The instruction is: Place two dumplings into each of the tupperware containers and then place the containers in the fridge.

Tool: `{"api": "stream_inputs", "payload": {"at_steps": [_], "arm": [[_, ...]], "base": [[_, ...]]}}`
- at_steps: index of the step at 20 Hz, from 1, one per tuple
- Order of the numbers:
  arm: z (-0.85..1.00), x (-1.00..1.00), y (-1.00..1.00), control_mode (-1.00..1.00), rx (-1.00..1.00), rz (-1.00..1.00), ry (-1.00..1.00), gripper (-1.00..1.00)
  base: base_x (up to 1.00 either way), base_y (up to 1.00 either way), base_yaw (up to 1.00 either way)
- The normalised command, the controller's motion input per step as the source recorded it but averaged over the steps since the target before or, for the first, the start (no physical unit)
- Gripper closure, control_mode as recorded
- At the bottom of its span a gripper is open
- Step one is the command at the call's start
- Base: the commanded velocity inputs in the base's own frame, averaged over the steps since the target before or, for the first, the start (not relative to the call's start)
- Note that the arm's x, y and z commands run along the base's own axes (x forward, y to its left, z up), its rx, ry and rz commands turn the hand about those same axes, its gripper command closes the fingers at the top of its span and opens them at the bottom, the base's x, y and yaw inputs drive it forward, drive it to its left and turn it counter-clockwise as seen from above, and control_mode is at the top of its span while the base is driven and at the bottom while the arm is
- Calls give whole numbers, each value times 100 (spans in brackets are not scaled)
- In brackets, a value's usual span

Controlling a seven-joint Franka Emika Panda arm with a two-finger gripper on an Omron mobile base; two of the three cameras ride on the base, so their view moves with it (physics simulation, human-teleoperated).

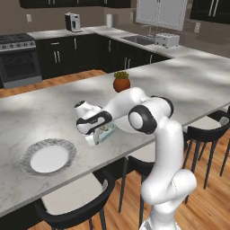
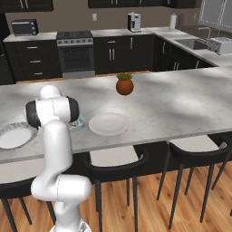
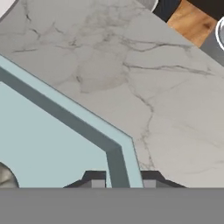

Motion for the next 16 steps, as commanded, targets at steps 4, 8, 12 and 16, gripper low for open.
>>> {"api": "stream_inputs", "payload": {"at_steps": [4, 8, 12, 16], "arm": [[25, 0, 0, -100, 5, 9, -1, 100], [74, -4, -2, -100, 4, 6, -8, 100], [100, -70, -49, -100, 10, 0, -17, 100], [100, -100, -99, -100, 20, -8, -30, 100]], "base": [[0, 0, 0], [0, 0, 0], [0, 0, 0], [0, 0, 0]]}}
